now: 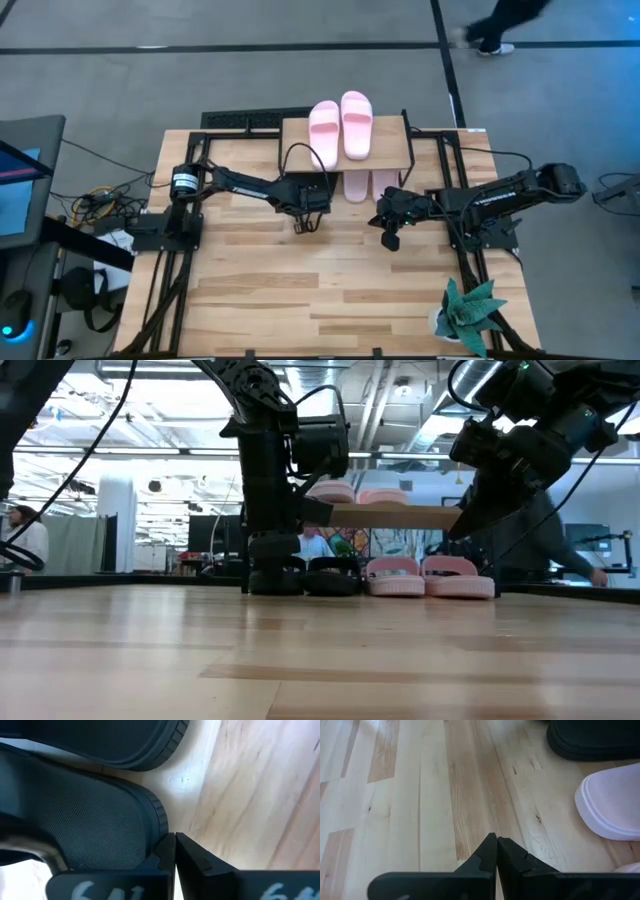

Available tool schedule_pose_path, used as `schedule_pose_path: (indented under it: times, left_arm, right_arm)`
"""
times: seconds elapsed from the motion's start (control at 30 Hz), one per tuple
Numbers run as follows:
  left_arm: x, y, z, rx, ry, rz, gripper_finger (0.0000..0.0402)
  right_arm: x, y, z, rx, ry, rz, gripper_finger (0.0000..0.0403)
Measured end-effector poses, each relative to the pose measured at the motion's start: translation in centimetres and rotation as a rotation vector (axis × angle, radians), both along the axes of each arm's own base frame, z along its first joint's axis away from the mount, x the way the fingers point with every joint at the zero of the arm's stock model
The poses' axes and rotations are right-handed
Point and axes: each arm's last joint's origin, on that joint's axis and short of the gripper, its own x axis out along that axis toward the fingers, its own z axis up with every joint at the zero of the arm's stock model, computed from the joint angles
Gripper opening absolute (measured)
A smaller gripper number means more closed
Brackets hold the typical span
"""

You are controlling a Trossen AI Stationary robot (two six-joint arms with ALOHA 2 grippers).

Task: Pick and place slides into the shelf
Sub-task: Adjust the black slides under the shelf, then return to Home Position

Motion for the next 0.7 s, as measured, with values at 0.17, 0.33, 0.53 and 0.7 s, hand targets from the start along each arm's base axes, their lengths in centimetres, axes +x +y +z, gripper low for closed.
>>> schedule_pose_path:
  times: [0.17,0.33,0.53,0.7]
  left_arm:
    - [0.0,0.1,0.0,-0.007,0.001,-0.004,0.0]
    - [0.2,-0.2,0.0,-0.07,-0.018,-0.043,0.0]
    - [0.1,-1.9,3.7,-0.161,-0.15,-0.141,0.0]
    - [-1.8,-3.3,10.5,-0.136,-0.359,-0.232,0.0]
  right_arm:
    - [0.0,0.0,0.0,0.0,0.002,0.0,0.0]
    - [0.0,0.0,0.0,-0.003,0.003,0.004,0.0]
    - [0.1,0.0,0.1,0.0,0.003,0.01,0.0]
    - [0.9,0.0,1.8,0.0,-0.005,0.008,0.0]
